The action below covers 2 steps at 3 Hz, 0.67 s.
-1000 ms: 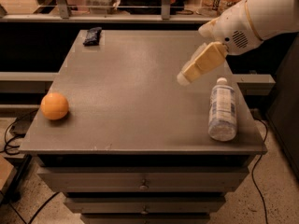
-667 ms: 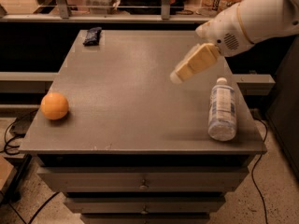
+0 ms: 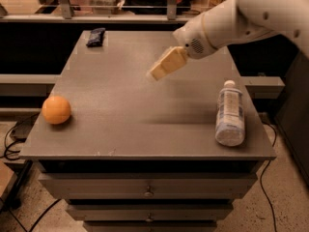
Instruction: Pick rxbar blueberry
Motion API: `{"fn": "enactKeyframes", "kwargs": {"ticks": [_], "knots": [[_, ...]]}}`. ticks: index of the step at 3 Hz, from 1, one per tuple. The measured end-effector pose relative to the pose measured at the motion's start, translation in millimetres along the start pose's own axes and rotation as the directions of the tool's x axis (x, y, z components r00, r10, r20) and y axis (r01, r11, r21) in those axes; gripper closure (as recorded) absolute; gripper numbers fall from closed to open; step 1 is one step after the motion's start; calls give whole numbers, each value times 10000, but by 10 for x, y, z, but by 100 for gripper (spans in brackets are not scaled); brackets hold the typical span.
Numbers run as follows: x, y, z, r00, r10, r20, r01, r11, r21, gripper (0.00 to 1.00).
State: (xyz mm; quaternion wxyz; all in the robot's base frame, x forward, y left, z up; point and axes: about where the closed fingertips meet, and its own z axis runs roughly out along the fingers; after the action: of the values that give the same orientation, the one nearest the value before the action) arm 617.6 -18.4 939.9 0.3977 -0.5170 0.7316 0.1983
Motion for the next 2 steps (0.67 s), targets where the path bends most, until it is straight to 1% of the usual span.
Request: {"fn": "enactKeyframes", "kwargs": {"ticks": [1,2], "knots": [[-149,-110,468,9994,60,330,-60,10000,-16,0],[-288,-204,843,9976,268,646,-271,9996,42,0]]}}
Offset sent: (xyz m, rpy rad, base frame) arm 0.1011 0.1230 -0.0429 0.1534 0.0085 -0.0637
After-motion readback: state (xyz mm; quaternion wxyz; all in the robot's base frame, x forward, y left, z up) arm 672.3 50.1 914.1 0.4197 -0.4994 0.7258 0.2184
